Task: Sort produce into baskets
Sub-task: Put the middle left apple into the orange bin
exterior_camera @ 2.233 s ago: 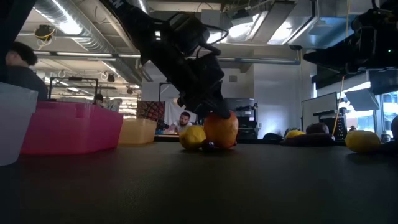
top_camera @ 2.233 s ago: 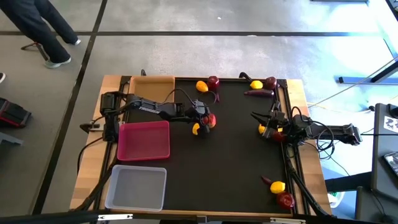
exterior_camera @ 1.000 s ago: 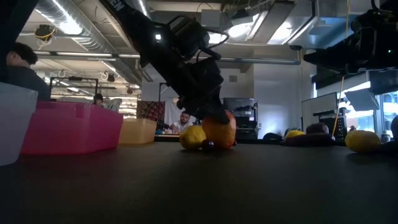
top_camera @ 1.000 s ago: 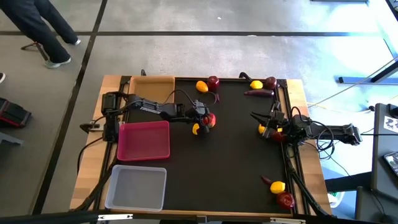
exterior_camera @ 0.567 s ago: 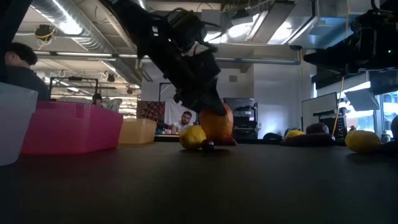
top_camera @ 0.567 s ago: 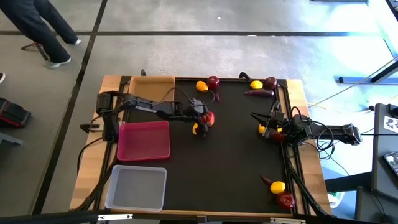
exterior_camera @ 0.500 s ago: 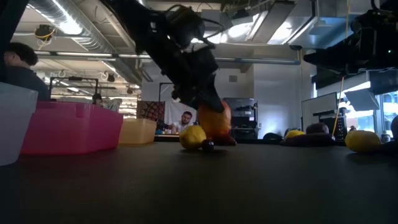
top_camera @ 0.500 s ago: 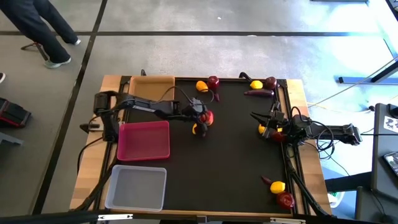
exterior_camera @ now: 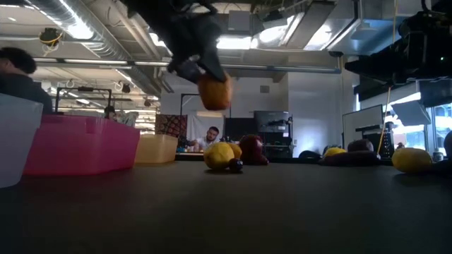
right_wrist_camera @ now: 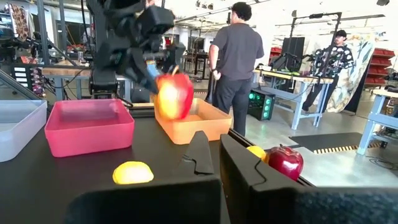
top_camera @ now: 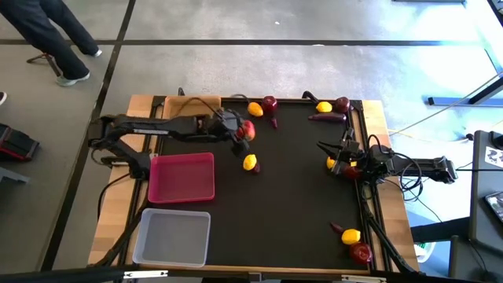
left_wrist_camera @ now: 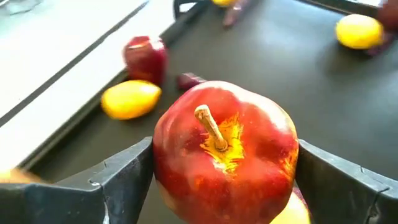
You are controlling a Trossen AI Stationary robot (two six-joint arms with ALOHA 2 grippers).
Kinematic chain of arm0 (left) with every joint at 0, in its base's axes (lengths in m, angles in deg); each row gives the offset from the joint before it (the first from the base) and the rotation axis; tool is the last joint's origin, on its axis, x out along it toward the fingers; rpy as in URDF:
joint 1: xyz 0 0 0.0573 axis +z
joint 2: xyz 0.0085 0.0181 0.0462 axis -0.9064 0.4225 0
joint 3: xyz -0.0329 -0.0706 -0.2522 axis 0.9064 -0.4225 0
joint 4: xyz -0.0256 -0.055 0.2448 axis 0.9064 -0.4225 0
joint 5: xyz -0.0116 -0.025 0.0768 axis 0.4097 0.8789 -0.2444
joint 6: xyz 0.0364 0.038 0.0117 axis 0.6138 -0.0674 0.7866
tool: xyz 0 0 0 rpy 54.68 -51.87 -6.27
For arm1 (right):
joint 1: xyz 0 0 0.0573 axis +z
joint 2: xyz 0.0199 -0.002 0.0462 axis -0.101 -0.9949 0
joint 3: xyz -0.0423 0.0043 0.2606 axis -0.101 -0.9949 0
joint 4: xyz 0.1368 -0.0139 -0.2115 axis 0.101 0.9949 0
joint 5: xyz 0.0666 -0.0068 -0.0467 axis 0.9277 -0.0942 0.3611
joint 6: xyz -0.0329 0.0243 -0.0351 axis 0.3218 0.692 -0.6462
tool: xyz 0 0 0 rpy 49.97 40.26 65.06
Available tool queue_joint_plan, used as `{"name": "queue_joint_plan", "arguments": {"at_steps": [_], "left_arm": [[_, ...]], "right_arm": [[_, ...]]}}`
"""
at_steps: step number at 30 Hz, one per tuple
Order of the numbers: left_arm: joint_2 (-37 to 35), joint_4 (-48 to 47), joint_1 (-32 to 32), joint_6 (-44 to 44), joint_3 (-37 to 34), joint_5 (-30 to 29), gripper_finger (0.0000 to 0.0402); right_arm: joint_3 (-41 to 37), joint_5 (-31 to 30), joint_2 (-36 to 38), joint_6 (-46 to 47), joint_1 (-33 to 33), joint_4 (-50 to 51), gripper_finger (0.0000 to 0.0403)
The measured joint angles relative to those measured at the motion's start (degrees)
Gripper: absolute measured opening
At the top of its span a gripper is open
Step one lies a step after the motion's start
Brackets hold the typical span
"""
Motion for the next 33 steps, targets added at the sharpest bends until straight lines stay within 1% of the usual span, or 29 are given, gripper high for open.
{"name": "queue_joint_plan", "arguments": {"at_steps": [6,11,19,24,28,33], "left_arm": [[-5.80,-5.70,4.22,-3.82,0.00,-3.32,0.0345],[-6.52,-7.70,10.25,-4.69,0.00,-4.73,0.0346],[-4.91,-8.86,20.20,-6.07,-0.04,-5.29,0.0347],[-3.70,-8.63,25.21,-6.13,-1.57,-5.30,0.0347],[-1.78,-7.73,28.15,-6.22,-2.42,-5.28,0.0347],[1.77,-4.74,29.77,-6.31,-3.83,-4.96,0.0347]], "right_arm": [[0.02,-0.14,0.00,-0.03,0.00,-0.09,0.0001],[0.00,-0.97,0.00,-0.03,0.01,-0.11,0.0001],[0.02,-1.03,0.00,-0.06,0.01,0.10,0.0001],[0.00,-1.05,0.00,-0.06,-0.01,0.28,0.0001],[0.00,-1.05,0.00,-0.06,0.00,0.52,0.0001],[0.00,-1.53,0.00,-0.07,0.01,0.55,0.0001]]}}
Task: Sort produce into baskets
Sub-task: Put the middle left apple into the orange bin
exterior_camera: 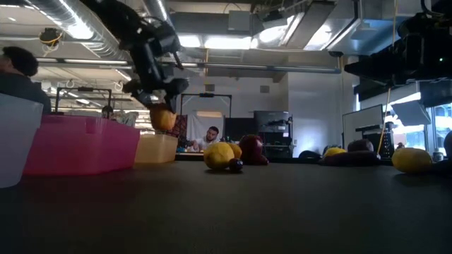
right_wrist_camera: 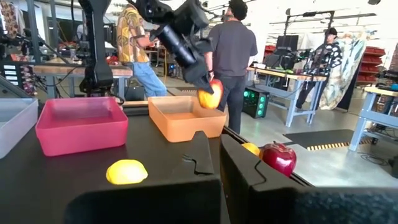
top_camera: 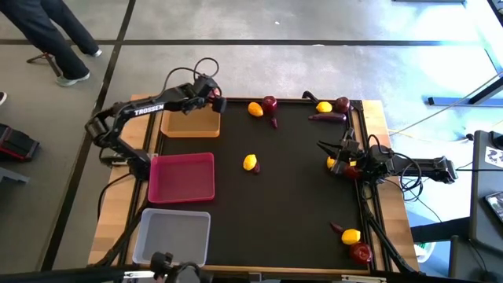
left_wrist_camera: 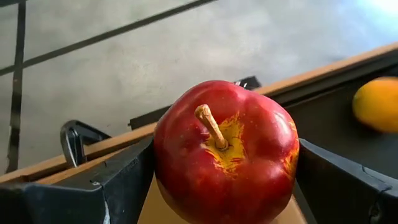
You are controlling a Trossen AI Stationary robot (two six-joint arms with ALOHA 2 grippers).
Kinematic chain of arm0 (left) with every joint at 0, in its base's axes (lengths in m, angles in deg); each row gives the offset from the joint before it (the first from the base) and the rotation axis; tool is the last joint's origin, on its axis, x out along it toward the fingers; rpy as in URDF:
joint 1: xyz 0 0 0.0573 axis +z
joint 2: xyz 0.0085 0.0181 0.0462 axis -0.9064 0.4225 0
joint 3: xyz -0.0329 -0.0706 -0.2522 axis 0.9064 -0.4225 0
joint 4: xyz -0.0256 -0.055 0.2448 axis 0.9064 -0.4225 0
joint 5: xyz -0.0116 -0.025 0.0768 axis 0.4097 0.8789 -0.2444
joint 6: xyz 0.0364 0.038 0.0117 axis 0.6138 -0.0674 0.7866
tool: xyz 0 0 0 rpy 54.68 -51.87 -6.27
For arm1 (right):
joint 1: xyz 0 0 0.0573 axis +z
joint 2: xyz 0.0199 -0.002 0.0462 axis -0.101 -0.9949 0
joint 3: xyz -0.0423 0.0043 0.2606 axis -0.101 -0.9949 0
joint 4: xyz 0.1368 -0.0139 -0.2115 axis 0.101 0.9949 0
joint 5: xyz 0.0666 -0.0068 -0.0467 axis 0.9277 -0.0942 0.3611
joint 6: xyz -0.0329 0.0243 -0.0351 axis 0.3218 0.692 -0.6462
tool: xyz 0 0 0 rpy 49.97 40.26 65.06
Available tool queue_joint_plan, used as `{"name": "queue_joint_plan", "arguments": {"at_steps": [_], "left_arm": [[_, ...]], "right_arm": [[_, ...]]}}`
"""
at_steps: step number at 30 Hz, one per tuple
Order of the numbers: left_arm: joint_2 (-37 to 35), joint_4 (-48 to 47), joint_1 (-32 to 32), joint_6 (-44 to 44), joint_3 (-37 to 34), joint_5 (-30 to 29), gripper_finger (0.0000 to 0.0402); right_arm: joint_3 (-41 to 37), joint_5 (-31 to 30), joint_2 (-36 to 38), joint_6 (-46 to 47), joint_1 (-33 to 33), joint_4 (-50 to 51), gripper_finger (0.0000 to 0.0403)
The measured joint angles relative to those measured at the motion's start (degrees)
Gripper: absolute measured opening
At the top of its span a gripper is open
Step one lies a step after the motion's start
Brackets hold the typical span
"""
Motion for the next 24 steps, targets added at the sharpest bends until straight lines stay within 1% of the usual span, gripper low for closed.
{"name": "queue_joint_plan", "arguments": {"at_steps": [7,14,24], "left_arm": [[5.20,1.62,0.27,0.00,-0.54,0.16,0.0347],[8.47,2.10,0.59,-0.66,-0.54,0.12,0.0347],[9.02,2.12,0.59,-0.28,-0.54,0.08,0.0347]], "right_arm": [[0.00,0.02,0.00,0.05,-0.02,0.87,0.0001],[0.02,0.02,0.00,0.19,-0.02,1.18,0.0001],[0.02,0.02,0.00,0.23,-0.01,1.30,0.0001]]}}
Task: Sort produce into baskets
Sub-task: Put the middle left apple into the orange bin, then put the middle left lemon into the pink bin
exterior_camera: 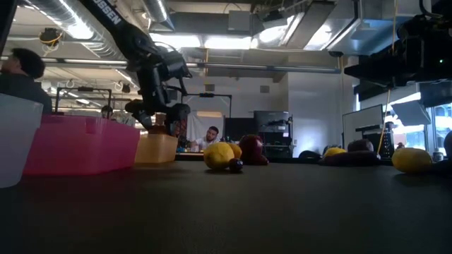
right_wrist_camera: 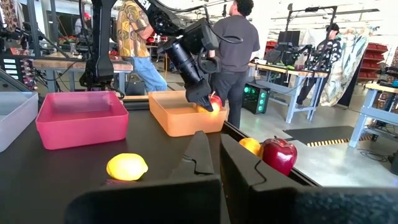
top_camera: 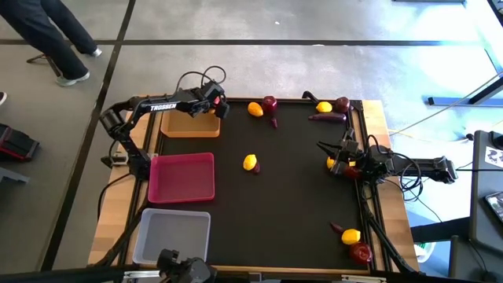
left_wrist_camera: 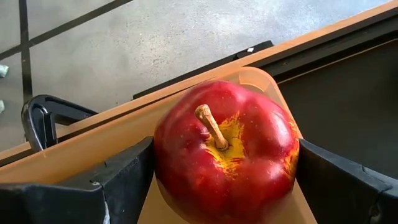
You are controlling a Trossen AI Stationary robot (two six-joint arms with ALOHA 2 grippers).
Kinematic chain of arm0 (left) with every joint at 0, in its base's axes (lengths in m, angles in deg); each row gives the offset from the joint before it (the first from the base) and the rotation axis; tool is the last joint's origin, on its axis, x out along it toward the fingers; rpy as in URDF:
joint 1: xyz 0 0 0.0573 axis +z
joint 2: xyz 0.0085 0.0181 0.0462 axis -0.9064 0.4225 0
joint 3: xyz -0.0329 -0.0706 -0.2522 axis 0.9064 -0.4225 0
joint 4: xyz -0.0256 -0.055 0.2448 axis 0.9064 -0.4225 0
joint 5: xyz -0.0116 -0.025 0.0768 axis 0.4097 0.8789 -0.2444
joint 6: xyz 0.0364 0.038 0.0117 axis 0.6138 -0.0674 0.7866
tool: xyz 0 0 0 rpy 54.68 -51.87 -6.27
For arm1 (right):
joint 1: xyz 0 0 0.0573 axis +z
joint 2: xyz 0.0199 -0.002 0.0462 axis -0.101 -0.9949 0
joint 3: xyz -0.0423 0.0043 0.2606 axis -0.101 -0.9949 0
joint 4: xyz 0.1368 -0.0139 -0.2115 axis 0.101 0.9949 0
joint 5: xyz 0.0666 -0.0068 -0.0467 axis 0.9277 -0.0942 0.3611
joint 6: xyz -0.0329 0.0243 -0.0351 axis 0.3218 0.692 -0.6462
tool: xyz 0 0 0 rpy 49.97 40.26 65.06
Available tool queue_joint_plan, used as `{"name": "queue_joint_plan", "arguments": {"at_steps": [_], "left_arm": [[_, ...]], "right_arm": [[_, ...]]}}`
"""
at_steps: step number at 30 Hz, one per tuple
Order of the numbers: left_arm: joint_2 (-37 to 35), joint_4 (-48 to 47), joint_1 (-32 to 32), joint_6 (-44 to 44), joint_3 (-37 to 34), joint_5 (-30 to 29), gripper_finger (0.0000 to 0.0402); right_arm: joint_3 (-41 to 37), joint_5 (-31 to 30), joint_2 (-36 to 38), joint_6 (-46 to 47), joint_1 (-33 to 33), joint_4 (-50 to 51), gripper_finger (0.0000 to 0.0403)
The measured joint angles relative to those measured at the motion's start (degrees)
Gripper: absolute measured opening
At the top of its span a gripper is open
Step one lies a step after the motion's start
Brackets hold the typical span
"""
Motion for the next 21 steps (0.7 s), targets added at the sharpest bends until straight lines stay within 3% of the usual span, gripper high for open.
{"name": "queue_joint_plan", "arguments": {"at_steps": [9,16,21], "left_arm": [[0.00,0.16,0.00,0.07,-0.16,-0.04,0.0350],[0.00,-0.16,0.00,0.29,-0.26,-0.11,0.0392],[0.00,-0.13,0.00,0.29,-0.26,-0.11,0.0395]], "right_arm": [[-0.02,0.00,0.00,0.00,0.01,0.00,0.0001],[-0.01,0.01,0.00,0.00,0.01,-0.02,0.0001],[0.00,0.02,0.00,0.00,-0.01,-0.02,0.0001]]}}
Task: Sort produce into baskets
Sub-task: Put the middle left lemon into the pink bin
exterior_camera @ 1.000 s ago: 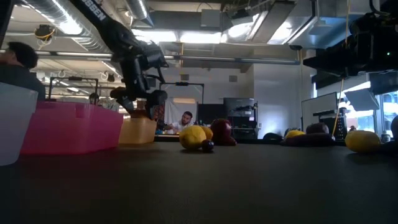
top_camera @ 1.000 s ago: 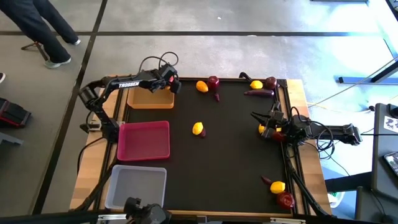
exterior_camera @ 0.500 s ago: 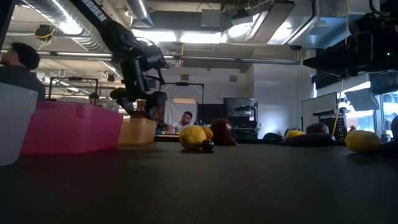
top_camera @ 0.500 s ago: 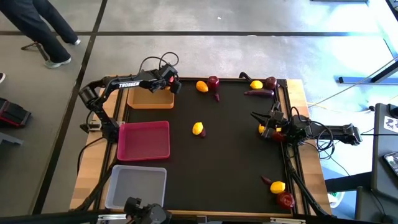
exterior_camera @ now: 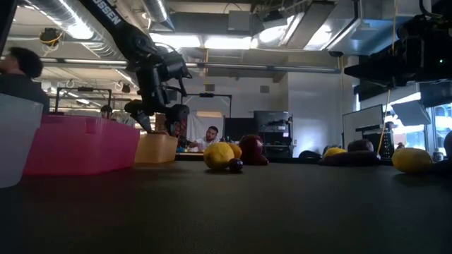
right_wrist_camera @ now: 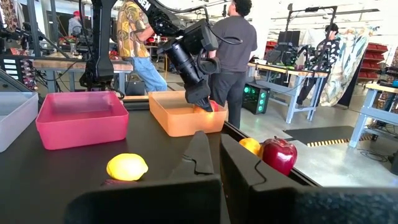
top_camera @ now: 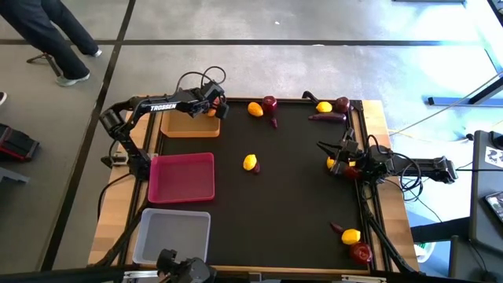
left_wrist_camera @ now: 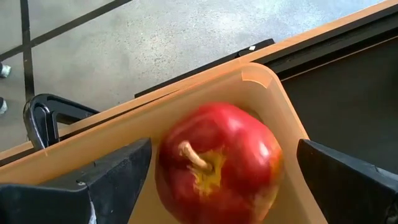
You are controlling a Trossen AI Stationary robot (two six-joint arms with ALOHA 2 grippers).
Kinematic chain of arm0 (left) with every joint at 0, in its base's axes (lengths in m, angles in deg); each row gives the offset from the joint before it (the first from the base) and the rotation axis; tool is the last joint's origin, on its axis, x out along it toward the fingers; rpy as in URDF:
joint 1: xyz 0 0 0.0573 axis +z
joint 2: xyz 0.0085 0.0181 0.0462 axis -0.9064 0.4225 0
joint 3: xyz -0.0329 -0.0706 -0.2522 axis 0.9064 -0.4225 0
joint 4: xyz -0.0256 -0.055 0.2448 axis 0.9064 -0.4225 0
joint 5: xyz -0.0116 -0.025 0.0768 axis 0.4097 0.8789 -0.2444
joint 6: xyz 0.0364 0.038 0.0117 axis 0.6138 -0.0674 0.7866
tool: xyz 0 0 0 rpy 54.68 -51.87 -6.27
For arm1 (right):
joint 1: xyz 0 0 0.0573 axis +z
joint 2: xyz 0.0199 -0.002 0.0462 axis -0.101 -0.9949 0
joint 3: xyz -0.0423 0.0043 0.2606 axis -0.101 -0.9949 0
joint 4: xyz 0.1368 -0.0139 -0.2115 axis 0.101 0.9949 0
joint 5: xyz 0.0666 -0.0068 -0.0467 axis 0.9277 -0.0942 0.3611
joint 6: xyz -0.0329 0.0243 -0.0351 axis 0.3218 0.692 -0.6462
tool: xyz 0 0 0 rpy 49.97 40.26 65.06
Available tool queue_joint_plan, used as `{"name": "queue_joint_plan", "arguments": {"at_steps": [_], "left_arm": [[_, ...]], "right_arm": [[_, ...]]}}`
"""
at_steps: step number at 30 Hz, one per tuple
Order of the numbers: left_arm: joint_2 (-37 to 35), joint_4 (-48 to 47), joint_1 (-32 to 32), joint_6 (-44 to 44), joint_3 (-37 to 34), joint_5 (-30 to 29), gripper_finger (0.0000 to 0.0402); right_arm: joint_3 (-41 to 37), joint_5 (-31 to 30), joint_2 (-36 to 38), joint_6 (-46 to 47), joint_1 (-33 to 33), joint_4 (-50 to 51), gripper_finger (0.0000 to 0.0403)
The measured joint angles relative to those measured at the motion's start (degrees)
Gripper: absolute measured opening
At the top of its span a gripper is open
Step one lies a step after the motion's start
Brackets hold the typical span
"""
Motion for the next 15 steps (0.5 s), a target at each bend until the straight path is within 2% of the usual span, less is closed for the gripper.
{"name": "queue_joint_plan", "arguments": {"at_steps": [15], "left_arm": [[0.00,0.06,-0.11,-0.57,0.00,0.04,0.0395]], "right_arm": [[-0.02,0.00,0.00,0.02,0.01,-0.02,0.0001]]}}
